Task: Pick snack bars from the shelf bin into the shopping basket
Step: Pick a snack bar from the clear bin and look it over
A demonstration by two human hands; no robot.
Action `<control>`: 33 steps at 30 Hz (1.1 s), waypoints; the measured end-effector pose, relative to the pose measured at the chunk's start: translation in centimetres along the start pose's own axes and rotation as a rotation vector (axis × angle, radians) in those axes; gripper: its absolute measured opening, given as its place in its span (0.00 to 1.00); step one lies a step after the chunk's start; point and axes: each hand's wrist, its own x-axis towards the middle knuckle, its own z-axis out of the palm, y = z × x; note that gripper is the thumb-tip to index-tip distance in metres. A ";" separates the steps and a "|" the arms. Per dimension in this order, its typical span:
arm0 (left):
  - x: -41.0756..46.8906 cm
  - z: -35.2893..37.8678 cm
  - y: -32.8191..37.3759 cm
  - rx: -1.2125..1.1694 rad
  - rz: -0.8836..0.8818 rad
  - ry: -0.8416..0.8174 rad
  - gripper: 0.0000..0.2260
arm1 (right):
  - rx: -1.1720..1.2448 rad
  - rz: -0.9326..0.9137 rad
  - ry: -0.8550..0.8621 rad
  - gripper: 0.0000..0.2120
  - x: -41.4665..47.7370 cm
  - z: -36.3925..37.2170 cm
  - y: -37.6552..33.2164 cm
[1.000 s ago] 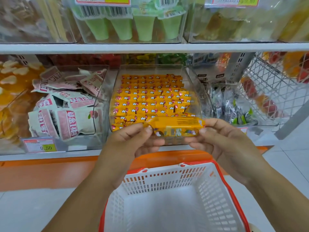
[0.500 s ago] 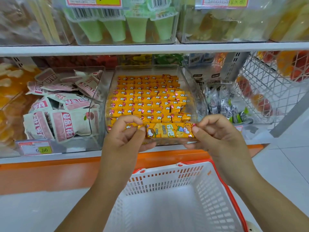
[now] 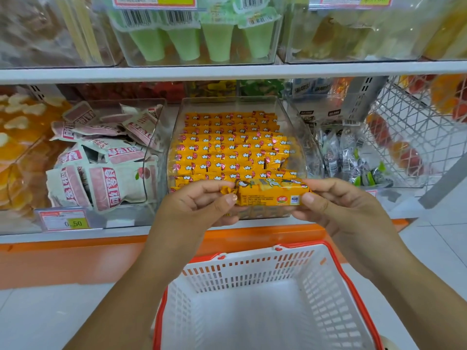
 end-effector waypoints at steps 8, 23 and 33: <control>0.1 -0.2 -0.2 -0.046 -0.041 0.013 0.08 | 0.113 0.071 -0.003 0.21 0.0 0.3 -0.4; 0.6 -0.1 -1.2 -0.037 -0.020 -0.025 0.06 | -0.125 -0.027 0.005 0.20 0.0 -0.2 0.1; -0.3 1.9 -1.8 -0.044 0.058 0.203 0.06 | -0.151 -0.108 0.097 0.14 -0.5 1.2 0.0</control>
